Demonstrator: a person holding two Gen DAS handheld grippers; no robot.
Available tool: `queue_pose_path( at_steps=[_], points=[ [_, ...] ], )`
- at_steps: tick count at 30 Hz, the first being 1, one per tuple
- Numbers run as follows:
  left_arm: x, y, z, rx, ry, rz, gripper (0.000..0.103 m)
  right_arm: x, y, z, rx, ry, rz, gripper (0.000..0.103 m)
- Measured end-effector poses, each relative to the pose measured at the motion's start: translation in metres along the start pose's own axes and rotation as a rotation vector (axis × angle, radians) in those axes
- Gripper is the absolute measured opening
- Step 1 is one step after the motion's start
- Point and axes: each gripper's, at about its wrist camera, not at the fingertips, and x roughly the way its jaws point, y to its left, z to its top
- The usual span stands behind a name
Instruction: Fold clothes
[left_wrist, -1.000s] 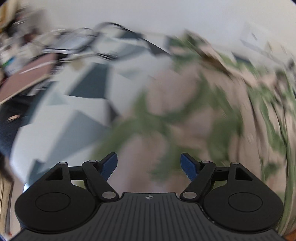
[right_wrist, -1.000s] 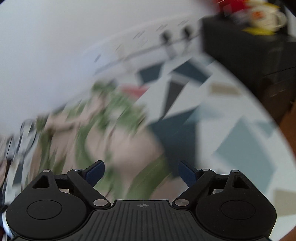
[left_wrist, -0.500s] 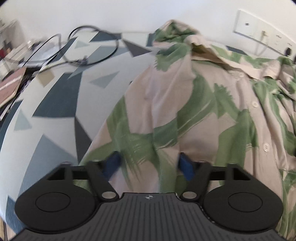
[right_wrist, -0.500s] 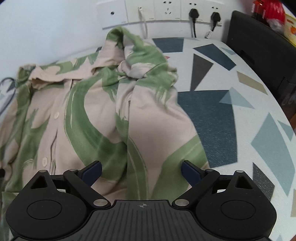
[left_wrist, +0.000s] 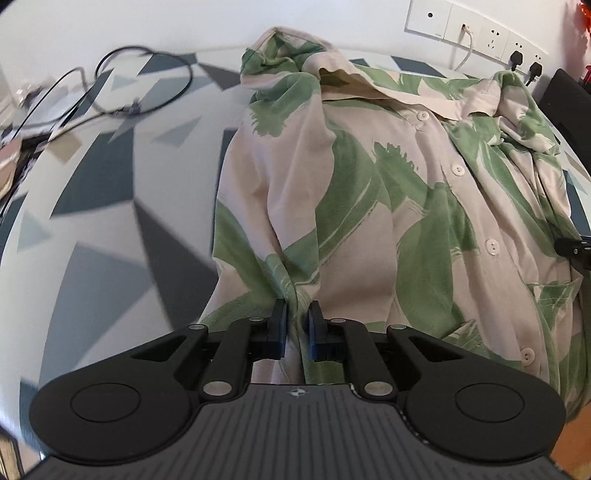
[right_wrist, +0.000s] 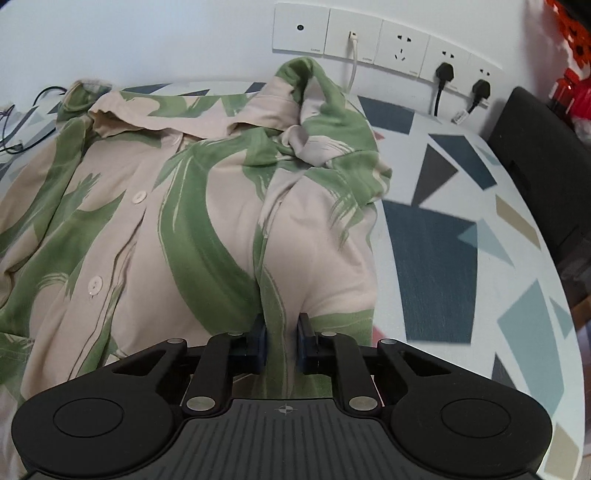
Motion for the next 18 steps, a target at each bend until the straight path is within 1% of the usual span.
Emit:
queue_pose_path(
  at_steps=[6,8,10,11,12,13,15,16,18],
  points=[
    [-0.016,0.006,-0.026,-0.058,0.025,0.009,0.012,-0.023,-0.002,-0.031,-0.002,0.013,0.028,0.014],
    [-0.017,0.006,-0.029,-0.070,0.024,0.018,0.013,-0.028,-0.002,-0.039,0.005,0.011,0.032,0.014],
    [-0.018,0.007,-0.028,-0.101,0.041,0.019,0.016,-0.032,-0.003,-0.043,0.028,0.009,0.034,0.014],
    [-0.018,0.008,-0.026,-0.121,0.053,0.017,0.018,-0.034,-0.006,-0.043,0.063,0.012,0.041,0.015],
    [-0.019,0.009,-0.024,-0.143,0.067,0.011,0.022,-0.035,-0.010,-0.041,0.113,0.019,0.054,0.020],
    [-0.021,0.011,-0.021,-0.170,0.081,-0.003,0.026,-0.037,-0.015,-0.040,0.163,0.026,0.066,0.027],
    [-0.032,0.015,-0.016,-0.232,0.081,-0.037,0.032,-0.050,-0.028,-0.033,0.246,-0.008,0.097,0.028],
    [-0.040,0.016,-0.013,-0.262,0.067,-0.058,0.034,-0.058,-0.035,-0.029,0.284,-0.031,0.113,0.028],
    [-0.058,0.018,-0.005,-0.312,0.025,-0.097,0.035,-0.077,-0.049,-0.018,0.331,-0.089,0.134,0.029]
  ],
)
